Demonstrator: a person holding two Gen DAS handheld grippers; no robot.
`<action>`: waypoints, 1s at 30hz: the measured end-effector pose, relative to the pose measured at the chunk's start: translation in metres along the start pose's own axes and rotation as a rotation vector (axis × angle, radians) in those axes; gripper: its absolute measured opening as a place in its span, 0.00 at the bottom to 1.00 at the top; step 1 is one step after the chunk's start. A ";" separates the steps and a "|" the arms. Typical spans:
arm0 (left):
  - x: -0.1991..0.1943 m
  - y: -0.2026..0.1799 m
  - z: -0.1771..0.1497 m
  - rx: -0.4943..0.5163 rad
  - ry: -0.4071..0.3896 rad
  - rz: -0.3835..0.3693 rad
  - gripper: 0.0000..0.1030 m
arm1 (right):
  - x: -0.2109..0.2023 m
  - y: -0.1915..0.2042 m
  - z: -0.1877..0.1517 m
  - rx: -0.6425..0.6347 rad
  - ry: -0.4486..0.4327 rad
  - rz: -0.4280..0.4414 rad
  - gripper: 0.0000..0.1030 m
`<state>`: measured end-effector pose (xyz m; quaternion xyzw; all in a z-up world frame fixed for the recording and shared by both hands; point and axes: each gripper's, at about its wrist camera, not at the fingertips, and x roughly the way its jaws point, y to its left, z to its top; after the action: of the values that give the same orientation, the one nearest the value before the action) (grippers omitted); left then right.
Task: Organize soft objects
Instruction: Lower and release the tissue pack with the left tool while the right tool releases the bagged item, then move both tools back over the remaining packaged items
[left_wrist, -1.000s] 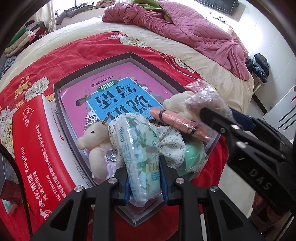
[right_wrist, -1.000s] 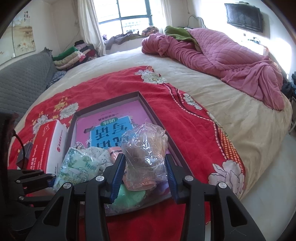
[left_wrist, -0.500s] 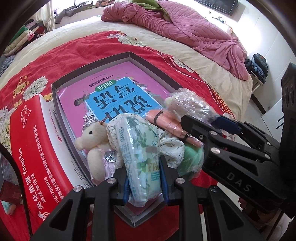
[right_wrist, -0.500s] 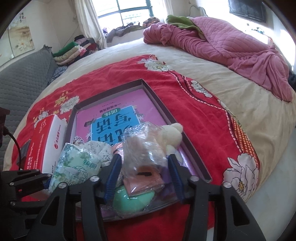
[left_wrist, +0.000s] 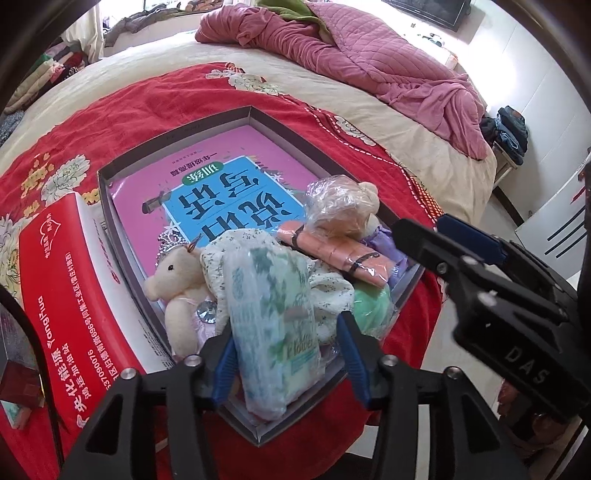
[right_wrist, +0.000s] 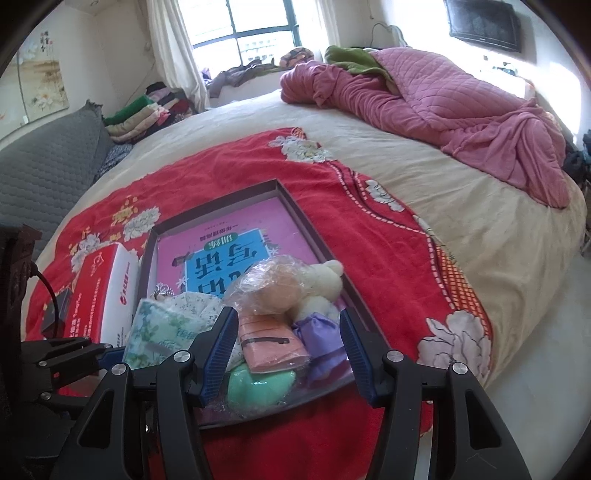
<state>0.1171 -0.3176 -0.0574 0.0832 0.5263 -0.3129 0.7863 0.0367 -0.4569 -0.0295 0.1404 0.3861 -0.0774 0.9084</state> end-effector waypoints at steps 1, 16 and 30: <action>-0.001 0.001 0.000 -0.004 -0.003 -0.005 0.50 | -0.003 -0.002 0.000 0.007 -0.007 -0.002 0.57; -0.038 0.012 -0.006 -0.034 -0.076 0.007 0.60 | -0.040 -0.002 0.011 0.031 -0.088 0.000 0.57; -0.098 0.037 -0.023 -0.073 -0.168 0.033 0.66 | -0.079 0.036 0.020 -0.035 -0.163 0.046 0.71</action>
<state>0.0962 -0.2388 0.0115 0.0368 0.4681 -0.2864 0.8352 0.0048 -0.4262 0.0476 0.1267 0.3087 -0.0608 0.9407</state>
